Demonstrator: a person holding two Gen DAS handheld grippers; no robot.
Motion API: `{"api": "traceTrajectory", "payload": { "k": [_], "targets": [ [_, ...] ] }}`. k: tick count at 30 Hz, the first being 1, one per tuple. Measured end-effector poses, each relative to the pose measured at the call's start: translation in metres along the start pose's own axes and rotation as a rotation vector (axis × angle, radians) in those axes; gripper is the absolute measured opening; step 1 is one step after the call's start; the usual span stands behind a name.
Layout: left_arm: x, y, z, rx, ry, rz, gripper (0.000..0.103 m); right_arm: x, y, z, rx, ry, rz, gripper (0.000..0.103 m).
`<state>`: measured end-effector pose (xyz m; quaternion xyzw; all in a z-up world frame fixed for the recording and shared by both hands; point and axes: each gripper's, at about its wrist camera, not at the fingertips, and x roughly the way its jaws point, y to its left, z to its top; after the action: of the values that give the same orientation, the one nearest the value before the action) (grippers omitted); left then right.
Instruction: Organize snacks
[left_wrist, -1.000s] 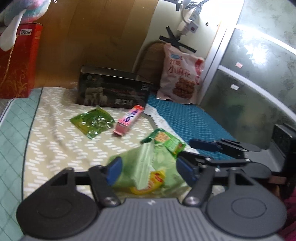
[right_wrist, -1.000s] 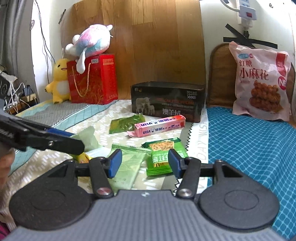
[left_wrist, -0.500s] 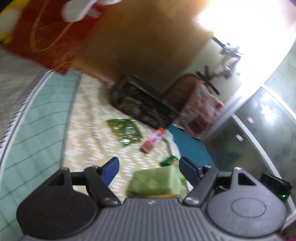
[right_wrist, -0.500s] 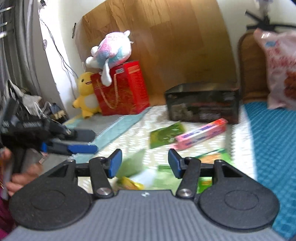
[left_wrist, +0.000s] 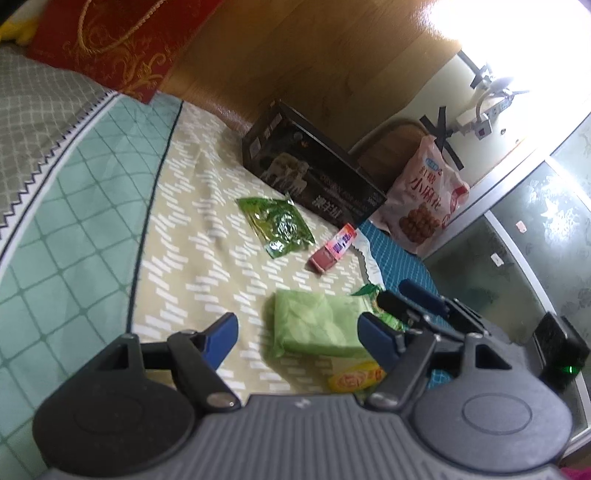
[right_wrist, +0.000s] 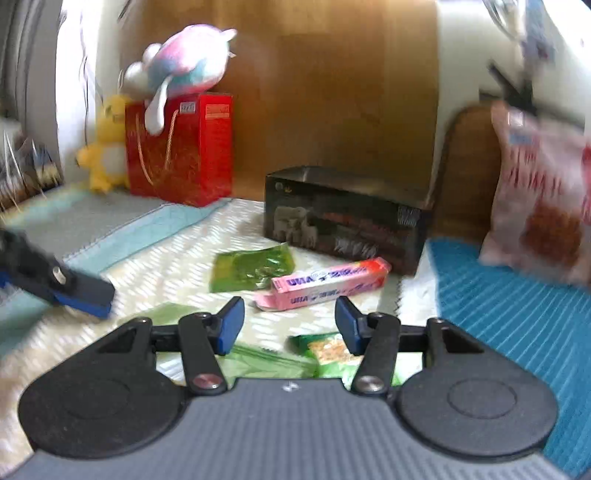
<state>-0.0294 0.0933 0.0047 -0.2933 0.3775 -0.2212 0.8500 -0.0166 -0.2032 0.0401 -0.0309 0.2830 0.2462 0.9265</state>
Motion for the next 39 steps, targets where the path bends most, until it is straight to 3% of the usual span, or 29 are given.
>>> {"api": "traceTrajectory", "payload": {
  "k": [3,10,15,22,34,38,39],
  "targets": [
    [0.007,-0.001,0.001,0.001,0.019,-0.002,0.073,-0.007,-0.013,0.001,0.104,0.006,0.110,0.057],
    [0.014,0.003,0.007,-0.022,0.037,-0.015,0.073,-0.013,0.017,0.001,-0.005,0.067,0.266,0.058],
    [0.020,0.004,0.007,-0.030,0.044,-0.014,0.075,0.008,0.040,0.000,-0.117,0.139,0.244,0.057],
    [0.020,0.006,0.009,-0.042,0.033,-0.006,0.075,0.034,0.054,0.007,-0.285,0.106,0.181,0.057],
    [0.033,0.003,0.020,-0.036,0.047,-0.001,0.075,0.046,0.034,0.009,-0.207,0.166,0.200,0.063],
    [0.041,-0.003,0.018,-0.026,0.044,-0.003,0.072,0.054,0.032,0.008,-0.165,0.182,0.232,0.055],
    [0.043,-0.004,0.018,-0.023,0.039,0.006,0.067,0.055,0.033,0.008,-0.166,0.180,0.238,0.047]
  ]
}}
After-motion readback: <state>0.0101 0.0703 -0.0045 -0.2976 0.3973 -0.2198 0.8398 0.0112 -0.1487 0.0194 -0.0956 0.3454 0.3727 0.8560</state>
